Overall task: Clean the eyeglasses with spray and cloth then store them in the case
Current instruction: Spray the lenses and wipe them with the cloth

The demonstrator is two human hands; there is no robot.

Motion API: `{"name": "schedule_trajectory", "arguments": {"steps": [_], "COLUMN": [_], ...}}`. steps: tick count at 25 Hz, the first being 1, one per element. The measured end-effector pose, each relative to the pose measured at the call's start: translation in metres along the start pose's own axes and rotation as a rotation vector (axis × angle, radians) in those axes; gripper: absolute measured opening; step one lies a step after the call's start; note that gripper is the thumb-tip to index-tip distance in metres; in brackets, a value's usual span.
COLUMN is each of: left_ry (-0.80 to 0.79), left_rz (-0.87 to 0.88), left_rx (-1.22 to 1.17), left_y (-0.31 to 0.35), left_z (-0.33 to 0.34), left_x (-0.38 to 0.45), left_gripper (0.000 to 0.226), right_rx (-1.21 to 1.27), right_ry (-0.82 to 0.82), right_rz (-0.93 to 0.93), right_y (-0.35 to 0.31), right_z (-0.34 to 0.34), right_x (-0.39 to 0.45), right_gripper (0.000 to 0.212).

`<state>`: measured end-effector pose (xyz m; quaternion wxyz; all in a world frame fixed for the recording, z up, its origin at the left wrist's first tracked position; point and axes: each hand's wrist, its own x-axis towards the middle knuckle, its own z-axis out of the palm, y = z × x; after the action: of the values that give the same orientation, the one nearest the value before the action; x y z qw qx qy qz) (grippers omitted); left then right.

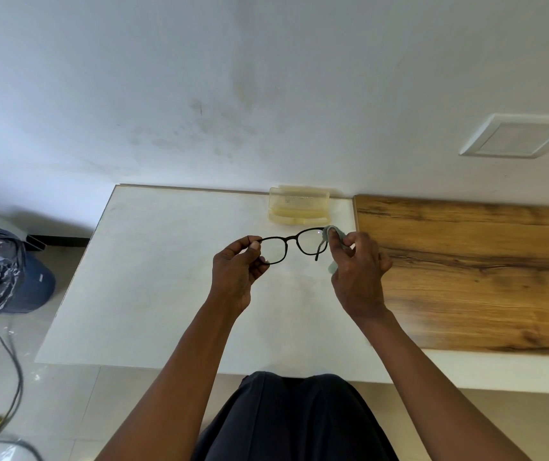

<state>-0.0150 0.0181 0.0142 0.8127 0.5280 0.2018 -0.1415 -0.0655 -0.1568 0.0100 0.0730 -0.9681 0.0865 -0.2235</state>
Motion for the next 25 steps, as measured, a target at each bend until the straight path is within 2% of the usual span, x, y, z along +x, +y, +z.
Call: {"name": "schedule_trajectory", "arguments": {"steps": [2, 6, 14, 18, 22, 25], "left_ry": [0.006, 0.018, -0.008, -0.033, -0.045, -0.084], "left_rz": [0.02, 0.027, 0.014, 0.006, -0.009, -0.027], "left_rx": [-0.001, -0.016, -0.003, -0.003, 0.008, 0.033], "left_y": [0.001, 0.002, -0.004, -0.007, -0.008, -0.011], "left_z": [-0.002, -0.007, -0.012, -0.016, -0.02, -0.028], "left_x": [0.0, 0.001, 0.002, 0.001, 0.002, 0.002], "left_gripper": [0.013, 0.011, 0.013, 0.015, 0.014, 0.015], "right_rx": [0.126, 0.295, 0.448, 0.514, 0.591, 0.819], "right_ry": [-0.071, -0.316, -0.496, -0.523, -0.481, -0.5], "right_rz": [0.108, 0.335, 0.305, 0.313, 0.47, 0.782], "right_y": [0.003, 0.008, 0.002, -0.003, -0.001, 0.001], "right_z": [0.003, 0.019, 0.037, 0.036, 0.031, 0.025], "right_x": [-0.008, -0.033, -0.055, -0.052, -0.04, -0.021], "right_gripper": [0.061, 0.049, 0.034, 0.03, 0.021, 0.017]}}
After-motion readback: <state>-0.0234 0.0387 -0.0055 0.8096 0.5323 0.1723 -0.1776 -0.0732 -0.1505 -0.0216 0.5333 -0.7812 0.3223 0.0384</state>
